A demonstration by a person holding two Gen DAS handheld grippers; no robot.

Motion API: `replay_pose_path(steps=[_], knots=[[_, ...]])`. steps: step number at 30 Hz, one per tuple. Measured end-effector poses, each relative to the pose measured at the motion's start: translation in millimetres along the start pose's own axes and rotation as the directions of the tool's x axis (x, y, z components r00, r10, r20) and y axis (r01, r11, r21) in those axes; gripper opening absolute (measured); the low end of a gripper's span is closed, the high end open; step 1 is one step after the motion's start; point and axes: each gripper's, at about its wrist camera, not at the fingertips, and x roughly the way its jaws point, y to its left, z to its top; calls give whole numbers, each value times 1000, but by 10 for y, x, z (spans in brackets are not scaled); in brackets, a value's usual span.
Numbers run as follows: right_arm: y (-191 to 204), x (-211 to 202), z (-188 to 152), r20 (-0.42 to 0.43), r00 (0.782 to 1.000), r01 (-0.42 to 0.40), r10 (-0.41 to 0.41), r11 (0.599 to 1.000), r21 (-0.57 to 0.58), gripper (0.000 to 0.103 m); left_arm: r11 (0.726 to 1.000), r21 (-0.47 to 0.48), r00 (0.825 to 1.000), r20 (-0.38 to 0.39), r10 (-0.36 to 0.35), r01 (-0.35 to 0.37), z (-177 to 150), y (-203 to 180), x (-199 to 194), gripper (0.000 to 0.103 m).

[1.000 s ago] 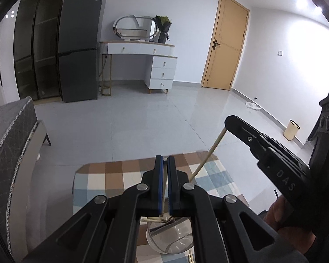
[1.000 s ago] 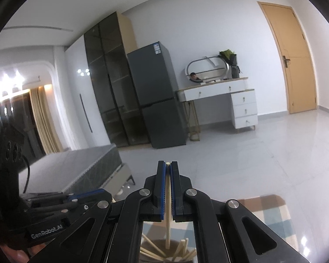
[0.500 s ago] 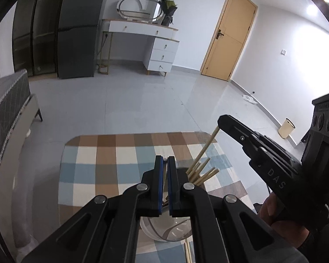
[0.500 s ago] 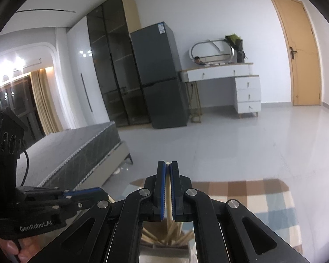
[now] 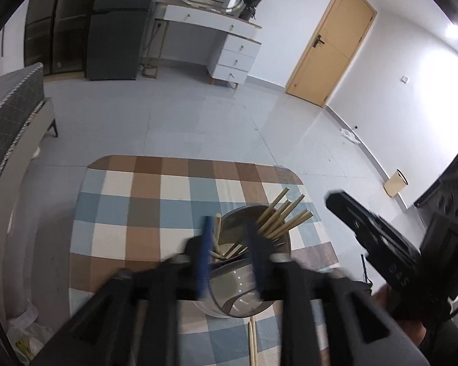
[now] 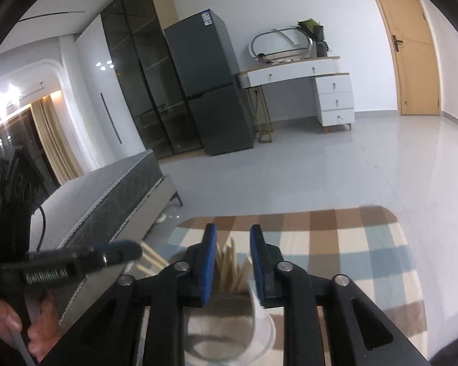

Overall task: Organize utensils
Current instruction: 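Open both tools to drop the chopsticks into the holder, then pull both tools back and lower them toward the last chopsticks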

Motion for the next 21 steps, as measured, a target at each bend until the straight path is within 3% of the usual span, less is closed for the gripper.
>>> replay_pose_path(steps=[1, 3, 6, 7, 9, 15, 21], knots=[[-18, -46, -35, -1, 1000, 0, 0, 1000, 3, 29, 1000, -3, 1000, 12, 5, -5, -14, -10, -36, 49], [-65, -167, -117, -9, 1000, 12, -12, 1000, 13, 33, 1000, -12, 999, 35, 16, -16, -46, -31, -106, 56], [-125, -317, -208, -21, 999, 31, -30, 998, 52, 45, 999, 8, 997, 68, 38, -39, -99, -168, -262, 60], [-145, -393, -239, -16, 999, 39, -38, 997, 64, 51, 999, 13, 996, 78, 34, -35, -118, -200, -306, 65], [-154, -540, -278, -1, 999, 37, -37, 996, 76, 53, 1000, 10, 995, 94, 29, -30, -146, -240, -383, 72], [-5, -990, -364, 83, 996, 36, -39, 999, 36, 79, 998, 0, 984, 167, 54, -55, -343, -321, -678, 79], [134, -1301, -469, 126, 991, 40, -41, 999, 14, 93, 992, 23, 961, 251, 115, -124, -571, -454, -944, 85]])
